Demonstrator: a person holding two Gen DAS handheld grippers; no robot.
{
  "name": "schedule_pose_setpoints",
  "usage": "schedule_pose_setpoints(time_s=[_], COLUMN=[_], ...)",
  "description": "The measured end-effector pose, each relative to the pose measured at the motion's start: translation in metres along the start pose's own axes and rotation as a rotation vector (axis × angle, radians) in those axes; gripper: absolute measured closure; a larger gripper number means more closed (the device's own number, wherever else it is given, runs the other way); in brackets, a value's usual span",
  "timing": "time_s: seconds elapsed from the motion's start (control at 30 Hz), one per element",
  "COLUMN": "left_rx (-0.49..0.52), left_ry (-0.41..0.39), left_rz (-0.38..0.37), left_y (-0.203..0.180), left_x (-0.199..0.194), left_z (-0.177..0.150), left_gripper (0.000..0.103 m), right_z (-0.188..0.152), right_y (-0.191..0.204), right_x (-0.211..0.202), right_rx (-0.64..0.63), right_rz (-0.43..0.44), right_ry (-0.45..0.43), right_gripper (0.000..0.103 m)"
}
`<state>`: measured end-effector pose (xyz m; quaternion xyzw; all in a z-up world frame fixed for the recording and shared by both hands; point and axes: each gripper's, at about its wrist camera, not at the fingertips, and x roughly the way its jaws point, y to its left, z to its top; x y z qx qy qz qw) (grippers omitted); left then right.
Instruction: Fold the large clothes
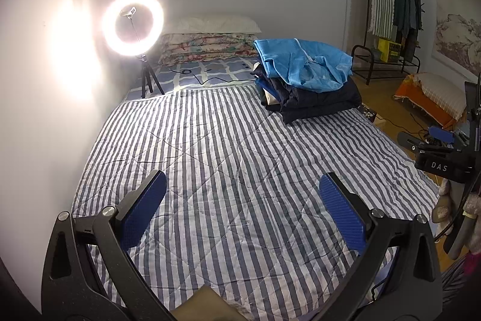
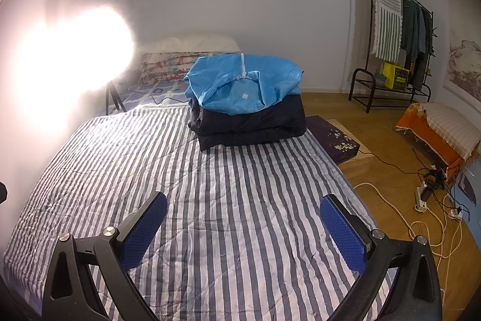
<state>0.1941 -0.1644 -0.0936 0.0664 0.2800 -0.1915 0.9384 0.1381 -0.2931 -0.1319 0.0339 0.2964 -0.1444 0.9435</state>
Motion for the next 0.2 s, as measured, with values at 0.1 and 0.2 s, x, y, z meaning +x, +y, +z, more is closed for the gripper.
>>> schedule_pose_setpoints(time_s=[0.1,0.2], left_rx=[-0.010,-0.016], left_ry=[-0.008,-0.005], left_rz=[0.014,0.021], left_y=[-0.0004,-0.0002], left_x=[0.0000,0.0011], left_z=[0.0000,0.0002], left_gripper=[0.000,0.000], right_z=[0.0003,0.0007], right_y=[0.0005,0.0000], right_x=[0.0012,0.0015], right_rx=[-0.005,-0.008], right_rz=[0.003,0.005], right_ry=[0.004,0.004], right_gripper=[0.000,0.000])
